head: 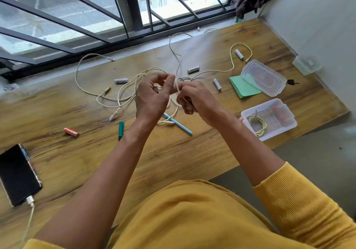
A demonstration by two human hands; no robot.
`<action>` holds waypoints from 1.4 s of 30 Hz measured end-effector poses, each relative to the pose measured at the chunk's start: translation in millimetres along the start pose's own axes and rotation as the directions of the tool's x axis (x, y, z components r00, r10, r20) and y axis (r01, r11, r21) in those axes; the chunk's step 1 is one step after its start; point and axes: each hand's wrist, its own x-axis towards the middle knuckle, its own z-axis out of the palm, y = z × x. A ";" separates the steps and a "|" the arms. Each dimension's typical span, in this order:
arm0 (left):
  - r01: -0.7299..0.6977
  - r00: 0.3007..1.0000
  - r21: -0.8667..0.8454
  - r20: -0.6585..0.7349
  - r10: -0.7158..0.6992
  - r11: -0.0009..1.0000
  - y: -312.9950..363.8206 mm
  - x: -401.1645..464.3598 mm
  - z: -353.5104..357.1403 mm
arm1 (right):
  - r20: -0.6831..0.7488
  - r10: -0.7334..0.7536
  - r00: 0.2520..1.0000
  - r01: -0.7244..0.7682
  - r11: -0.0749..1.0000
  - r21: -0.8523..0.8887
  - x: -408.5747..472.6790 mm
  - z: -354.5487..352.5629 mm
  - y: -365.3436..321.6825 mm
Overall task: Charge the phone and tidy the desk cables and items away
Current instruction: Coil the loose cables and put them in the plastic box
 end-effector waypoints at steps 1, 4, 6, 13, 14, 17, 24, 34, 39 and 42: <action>-0.042 0.998 -0.028 0.037 0.043 0.999 1.2 0.2 -4.6 | 0.036 0.007 0.999 -0.006 1.000 -0.013 -2.5 -1.5 -2.3; -0.088 0.967 -0.130 0.226 0.116 0.988 9.0 -0.1 -17.3 | 0.185 -0.019 0.983 0.013 0.999 0.037 -10.7 -3.3 -11.4; -0.083 0.954 -0.205 0.267 0.137 0.975 9.6 1.7 -18.7 | 0.299 -0.085 0.950 0.012 0.971 0.238 -15.9 -1.0 -19.5; -0.271 0.924 -0.103 0.251 0.289 0.957 2.5 8.6 -5.9 | 0.145 -0.286 0.947 0.095 0.681 0.726 -25.4 -9.9 -28.7; -0.302 0.916 -0.051 0.261 0.305 0.952 1.2 7.4 -3.5 | 0.110 -0.286 0.952 0.118 0.674 0.729 -24.7 -11.9 -27.7; -0.383 0.898 0.092 0.269 0.347 0.919 -7.4 4.3 2.7 | 0.042 -0.283 0.958 0.165 0.668 0.726 -19.5 -15.1 -24.6; -0.533 0.839 0.371 0.348 0.418 0.760 -17.5 -27.0 19.3 | -0.067 -0.204 0.977 0.183 0.627 0.758 8.6 -20.5 -19.5; -0.505 0.858 0.471 0.185 0.479 0.723 8.6 -15.9 30.6 | -0.246 -0.232 0.941 0.259 0.962 0.087 16.9 -31.5 -7.9; -0.492 0.856 0.453 0.100 0.506 0.743 35.0 -5.2 39.1 | -0.072 -0.244 0.967 0.237 0.967 -0.093 17.8 -49.9 -3.2; -0.459 0.876 0.430 0.074 0.476 0.777 39.5 3.0 43.2 | 0.106 -0.179 0.978 0.189 0.978 -0.093 7.1 -64.6 -12.0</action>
